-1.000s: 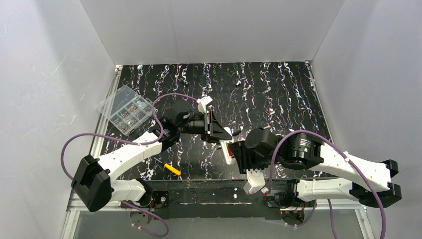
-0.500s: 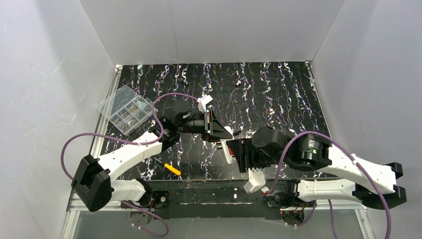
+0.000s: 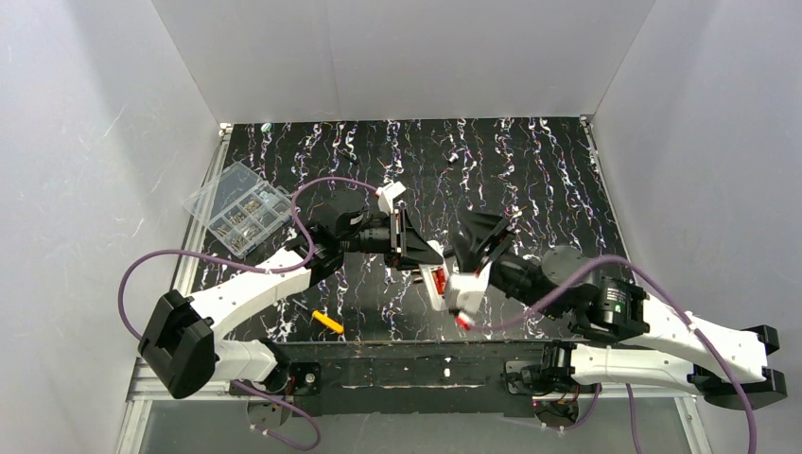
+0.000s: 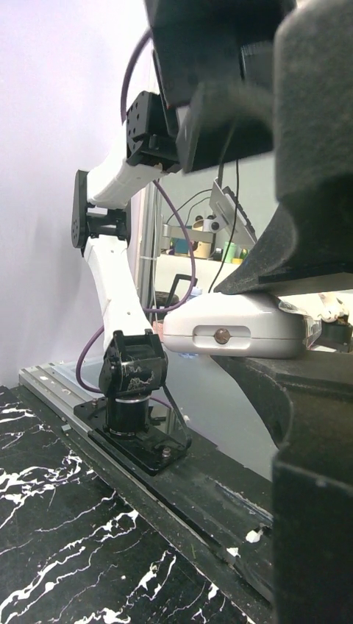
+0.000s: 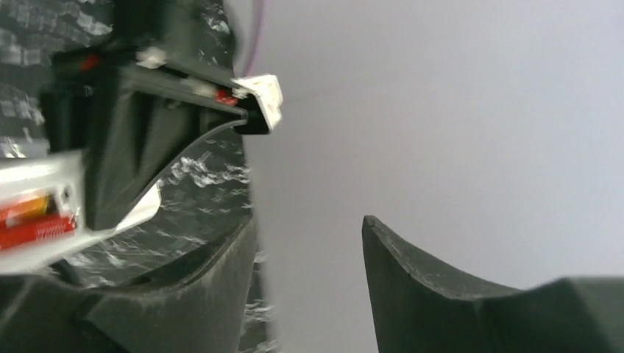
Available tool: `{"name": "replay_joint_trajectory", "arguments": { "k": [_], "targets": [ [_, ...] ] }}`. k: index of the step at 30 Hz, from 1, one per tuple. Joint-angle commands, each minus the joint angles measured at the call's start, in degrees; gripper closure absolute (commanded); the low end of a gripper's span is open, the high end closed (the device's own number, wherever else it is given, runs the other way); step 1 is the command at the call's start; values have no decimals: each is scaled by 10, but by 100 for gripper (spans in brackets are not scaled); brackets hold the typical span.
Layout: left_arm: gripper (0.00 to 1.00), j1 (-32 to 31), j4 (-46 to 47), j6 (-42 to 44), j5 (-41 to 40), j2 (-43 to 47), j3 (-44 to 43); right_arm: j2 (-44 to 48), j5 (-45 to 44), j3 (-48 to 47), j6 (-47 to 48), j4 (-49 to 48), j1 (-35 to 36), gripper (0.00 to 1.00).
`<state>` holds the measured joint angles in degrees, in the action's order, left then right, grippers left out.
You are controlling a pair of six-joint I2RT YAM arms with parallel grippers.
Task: Load the batteries into the remote control
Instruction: Load the battery into the remote control.
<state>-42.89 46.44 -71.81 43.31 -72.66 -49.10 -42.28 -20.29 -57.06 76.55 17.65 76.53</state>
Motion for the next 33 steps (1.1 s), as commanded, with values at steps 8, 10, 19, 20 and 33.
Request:
{"name": "replay_joint_trajectory", "arguments": {
  "k": [8,10,19,20,33],
  "targets": [
    [100,-2,8,16,26,-2,-30,-13,-270,-135,-883,67,2,29],
    [100,-2,5,18,21,0,-29,-24,-286,-178,-986,139,1,24],
    [100,-2,19,27,0,-3,-31,-71,-214,-278,-1235,343,-8,23],
    [100,-2,19,28,-1,-4,-32,-85,-195,-286,-1245,359,-15,23],
    [100,-2,2,52,-17,7,-38,-131,29,-200,-1259,341,-161,40]
  ]
}}
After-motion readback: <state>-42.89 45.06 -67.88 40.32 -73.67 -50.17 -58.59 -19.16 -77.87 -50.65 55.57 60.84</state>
